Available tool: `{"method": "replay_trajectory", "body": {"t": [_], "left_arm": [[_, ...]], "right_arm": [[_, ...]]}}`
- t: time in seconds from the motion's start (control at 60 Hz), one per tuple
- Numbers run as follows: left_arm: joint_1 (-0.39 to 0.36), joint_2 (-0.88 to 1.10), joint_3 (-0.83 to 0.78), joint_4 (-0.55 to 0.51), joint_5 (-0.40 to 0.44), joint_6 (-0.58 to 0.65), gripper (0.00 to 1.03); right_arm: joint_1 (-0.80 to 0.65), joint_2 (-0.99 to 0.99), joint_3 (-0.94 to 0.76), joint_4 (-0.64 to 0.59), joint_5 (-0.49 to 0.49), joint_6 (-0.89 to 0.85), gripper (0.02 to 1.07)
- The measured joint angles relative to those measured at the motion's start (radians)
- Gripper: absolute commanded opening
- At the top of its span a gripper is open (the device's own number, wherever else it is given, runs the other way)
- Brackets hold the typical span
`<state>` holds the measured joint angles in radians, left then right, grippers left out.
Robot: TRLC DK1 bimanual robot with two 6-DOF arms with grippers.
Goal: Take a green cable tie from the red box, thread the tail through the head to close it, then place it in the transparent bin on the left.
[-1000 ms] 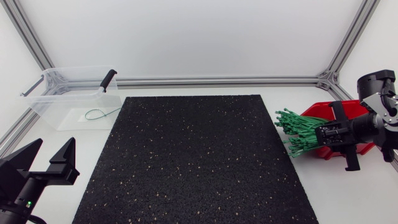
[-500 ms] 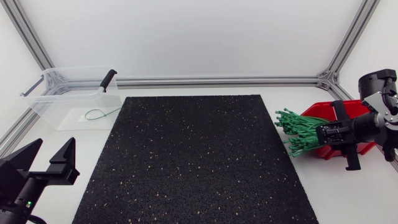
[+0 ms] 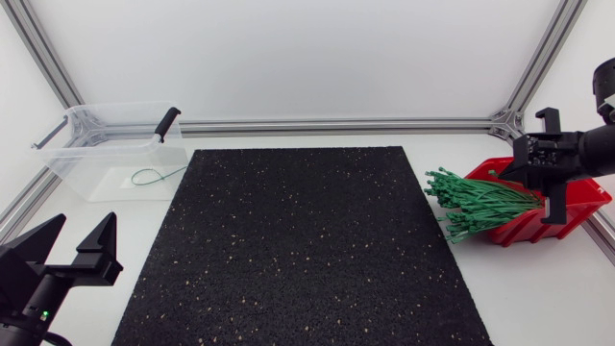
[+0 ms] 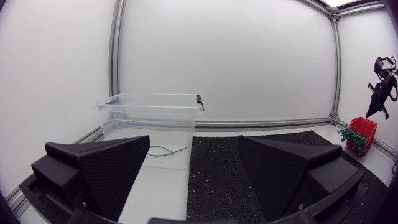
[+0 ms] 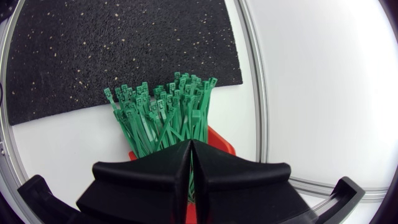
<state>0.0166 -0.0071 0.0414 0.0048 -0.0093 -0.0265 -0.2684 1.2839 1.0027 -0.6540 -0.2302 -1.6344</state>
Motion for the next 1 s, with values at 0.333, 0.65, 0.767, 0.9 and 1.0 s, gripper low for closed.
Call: {"method": "replay_trajectory", "body": {"t": [0.333,0.65,0.767,0.9,1.0], "left_arm": [[0.0,0.0,0.0,0.0,0.0,0.0,0.98],[0.0,0.0,0.0,0.0,0.0,0.0,0.98],[0.0,0.0,0.0,0.0,0.0,0.0,0.98],[0.0,0.0,0.0,0.0,0.0,0.0,0.98],[0.0,0.0,0.0,0.0,0.0,0.0,0.98]], "right_arm": [[-0.041,-0.04,0.272,-0.182,-0.229,0.164,0.08],[0.074,-0.14,0.434,-0.346,-0.348,0.372,0.08],[0.17,-0.175,0.461,-0.395,-0.358,0.461,0.08],[0.283,-0.196,0.493,-0.421,-0.365,0.581,0.08],[0.372,-0.2,0.505,-0.447,-0.365,0.674,0.08]]}}
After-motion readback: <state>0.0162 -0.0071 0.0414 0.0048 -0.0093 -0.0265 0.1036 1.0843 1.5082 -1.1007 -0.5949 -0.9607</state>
